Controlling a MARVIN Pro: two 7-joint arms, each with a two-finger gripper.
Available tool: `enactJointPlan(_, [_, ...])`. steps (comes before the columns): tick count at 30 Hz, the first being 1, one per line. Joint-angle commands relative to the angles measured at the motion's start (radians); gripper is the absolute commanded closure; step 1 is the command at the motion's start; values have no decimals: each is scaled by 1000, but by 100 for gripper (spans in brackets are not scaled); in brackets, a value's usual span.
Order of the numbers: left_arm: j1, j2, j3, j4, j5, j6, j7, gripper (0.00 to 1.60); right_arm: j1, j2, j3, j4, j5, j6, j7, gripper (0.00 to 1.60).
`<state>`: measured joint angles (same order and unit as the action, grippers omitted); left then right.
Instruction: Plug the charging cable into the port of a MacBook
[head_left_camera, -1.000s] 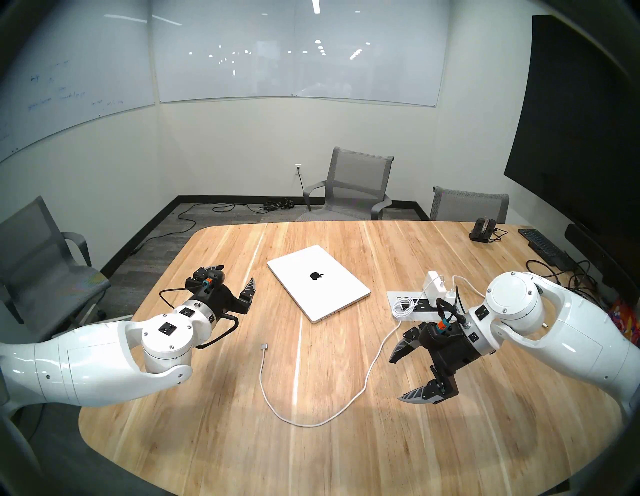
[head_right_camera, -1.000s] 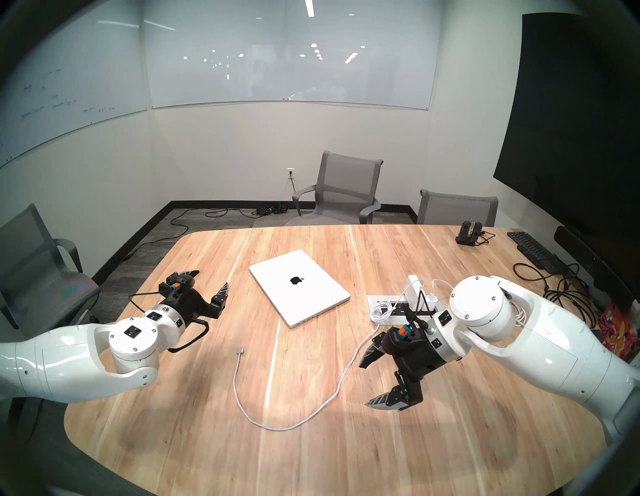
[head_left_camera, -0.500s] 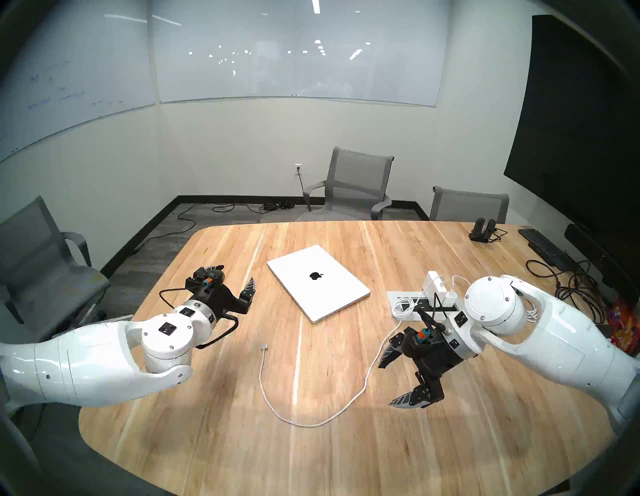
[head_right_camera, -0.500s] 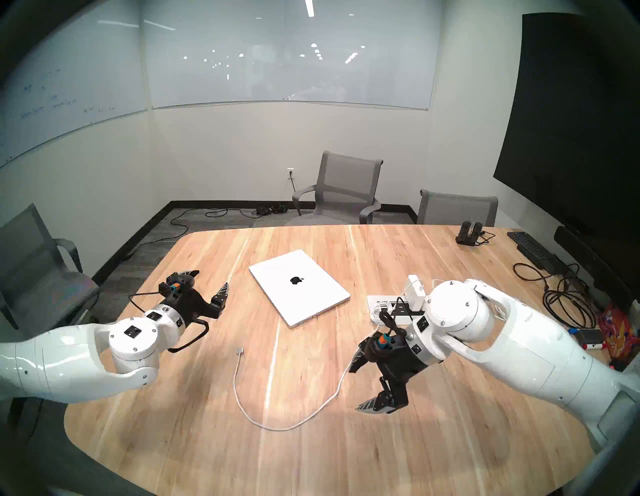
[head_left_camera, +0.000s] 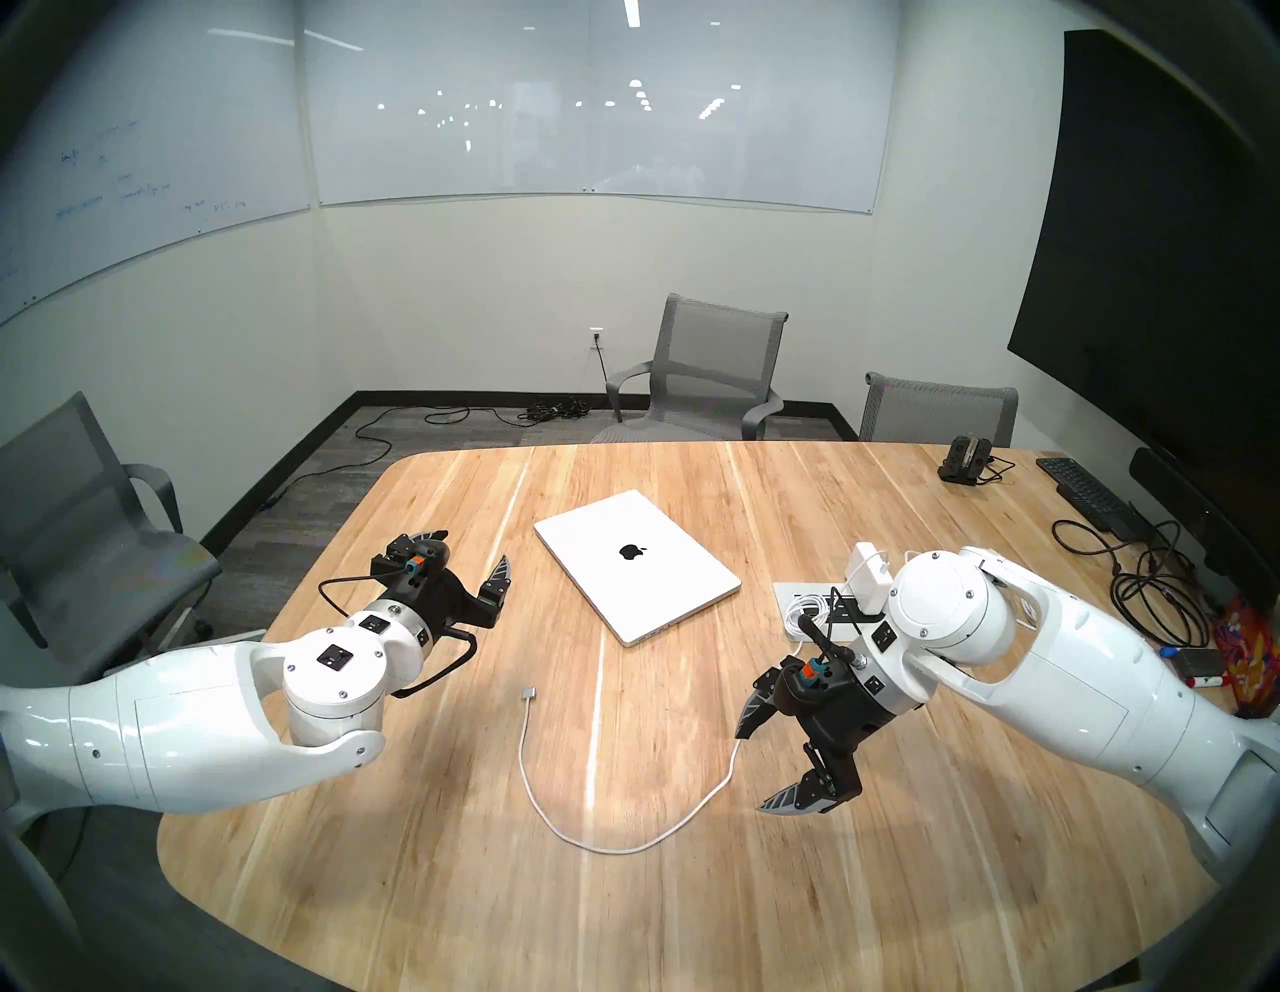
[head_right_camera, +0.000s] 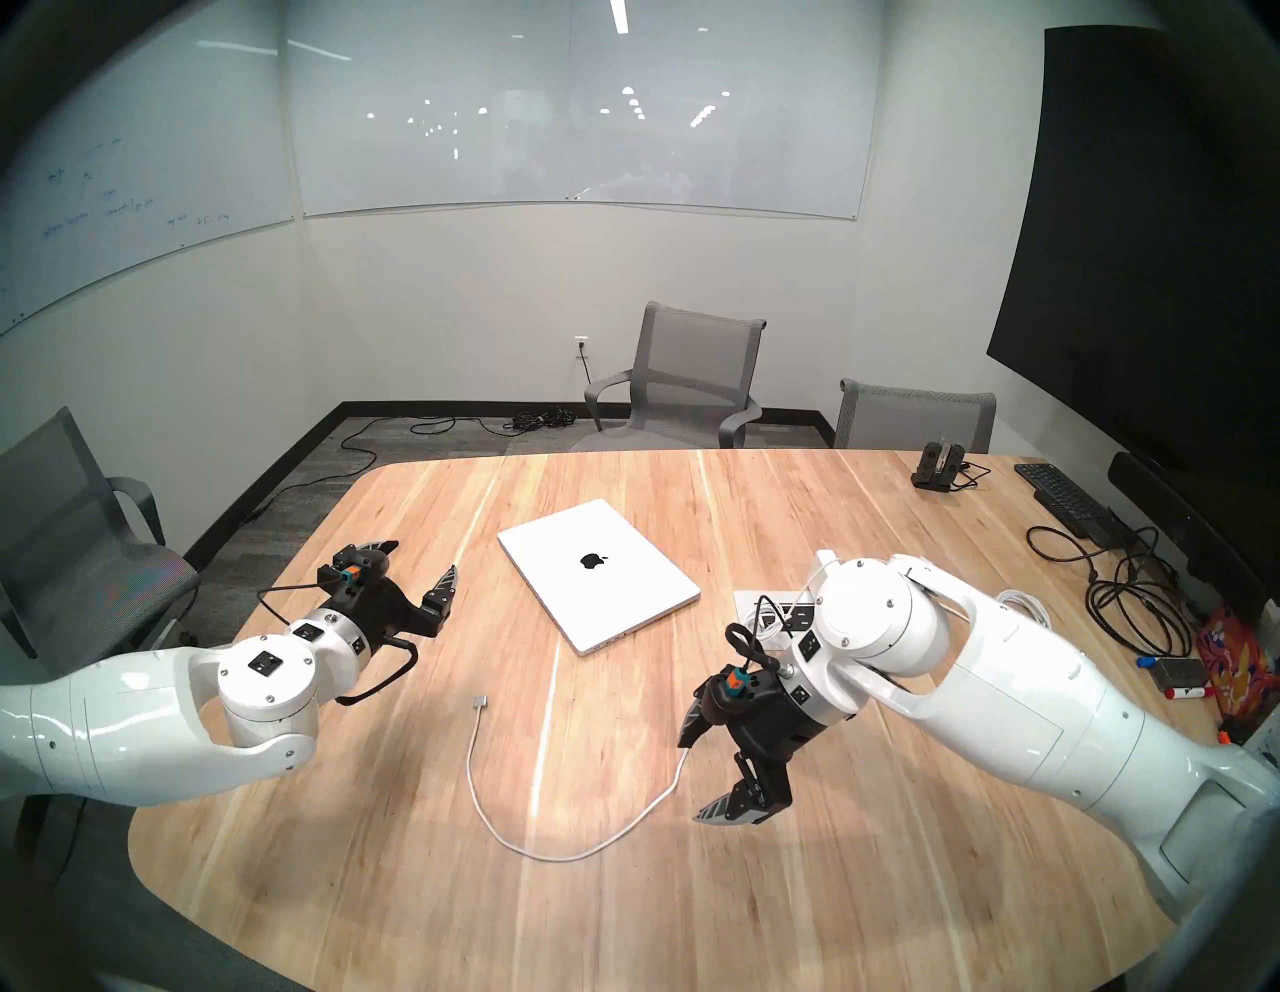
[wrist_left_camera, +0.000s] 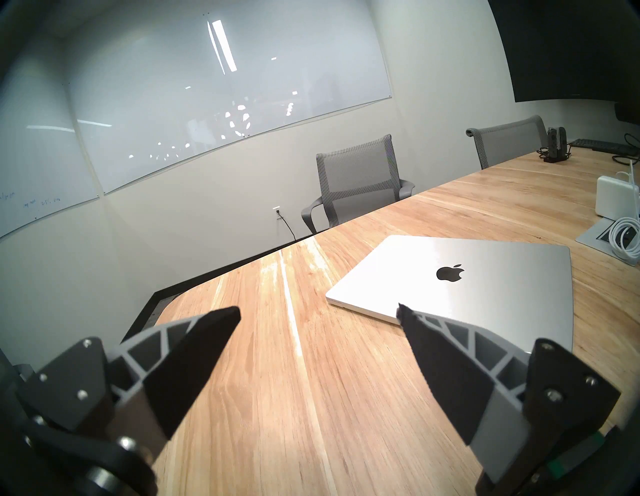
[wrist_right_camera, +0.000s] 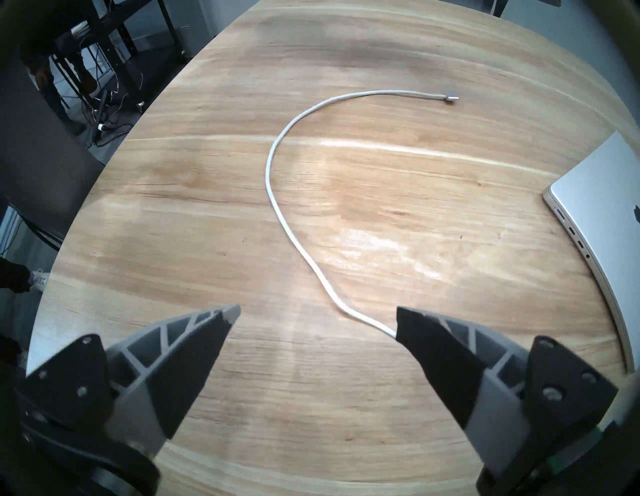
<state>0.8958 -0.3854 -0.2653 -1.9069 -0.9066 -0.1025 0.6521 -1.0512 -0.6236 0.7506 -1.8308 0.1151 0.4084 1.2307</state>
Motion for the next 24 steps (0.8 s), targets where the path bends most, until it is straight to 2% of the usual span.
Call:
enactJointPlan(1, [-14,-1,-13,-2,-3,-4,-2,0,46,-34,-18,-12,-33,-9,28,0])
enactJointPlan(16, [-14,-1,-13,-2,-3,-4,-2,0,54,-58,-71,-28,-136,-5,23,0])
enactJointPlan(24, [-14,-1,-13,-2,-3,-4,-2,0,65,-83,-93,4,-176,-1,23,0])
